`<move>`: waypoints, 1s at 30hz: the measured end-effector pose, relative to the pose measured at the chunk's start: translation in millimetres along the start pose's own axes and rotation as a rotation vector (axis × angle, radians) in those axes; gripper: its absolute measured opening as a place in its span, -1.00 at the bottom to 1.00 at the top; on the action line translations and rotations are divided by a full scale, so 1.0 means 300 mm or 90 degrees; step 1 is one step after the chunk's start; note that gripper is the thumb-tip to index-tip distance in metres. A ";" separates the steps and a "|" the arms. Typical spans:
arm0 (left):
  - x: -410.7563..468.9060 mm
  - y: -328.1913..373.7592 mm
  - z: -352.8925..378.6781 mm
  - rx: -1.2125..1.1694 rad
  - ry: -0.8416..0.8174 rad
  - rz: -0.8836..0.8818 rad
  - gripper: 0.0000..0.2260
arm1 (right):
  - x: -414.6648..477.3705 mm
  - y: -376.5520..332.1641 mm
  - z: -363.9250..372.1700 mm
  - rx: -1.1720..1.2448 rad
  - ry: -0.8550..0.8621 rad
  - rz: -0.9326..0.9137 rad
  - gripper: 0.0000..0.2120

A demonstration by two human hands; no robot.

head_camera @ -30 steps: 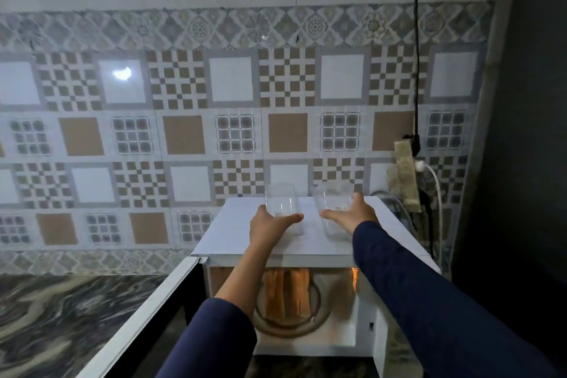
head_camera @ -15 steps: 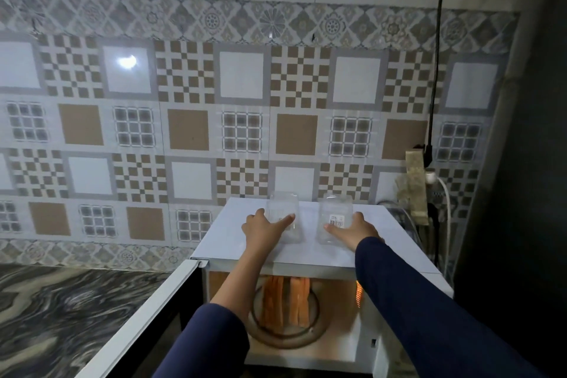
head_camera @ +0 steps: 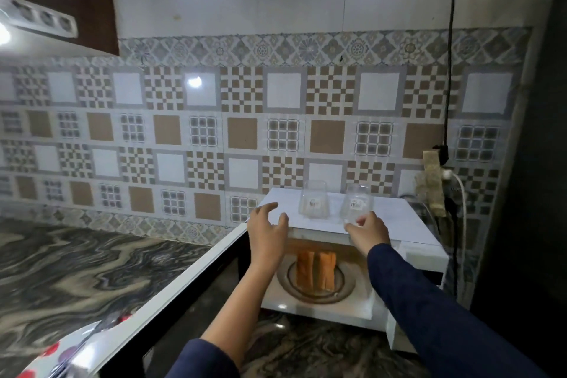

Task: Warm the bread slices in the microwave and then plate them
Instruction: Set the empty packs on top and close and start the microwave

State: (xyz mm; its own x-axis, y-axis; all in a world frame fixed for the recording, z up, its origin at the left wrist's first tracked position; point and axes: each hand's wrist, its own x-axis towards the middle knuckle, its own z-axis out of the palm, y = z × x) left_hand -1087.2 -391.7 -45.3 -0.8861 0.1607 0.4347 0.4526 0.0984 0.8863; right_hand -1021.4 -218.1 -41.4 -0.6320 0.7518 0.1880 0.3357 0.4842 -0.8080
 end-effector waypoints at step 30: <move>-0.697 -0.390 -0.583 -0.217 0.189 -0.237 -0.73 | -0.855 -0.177 0.426 0.016 -0.259 -0.644 -0.79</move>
State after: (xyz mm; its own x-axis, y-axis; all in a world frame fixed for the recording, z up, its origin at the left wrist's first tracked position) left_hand -972.3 -608.4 -211.9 -0.9914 -0.1119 0.0675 0.0922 -0.2334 0.9680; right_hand -966.5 -494.0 -118.2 -0.7930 -0.1953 0.5771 -0.4807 0.7825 -0.3957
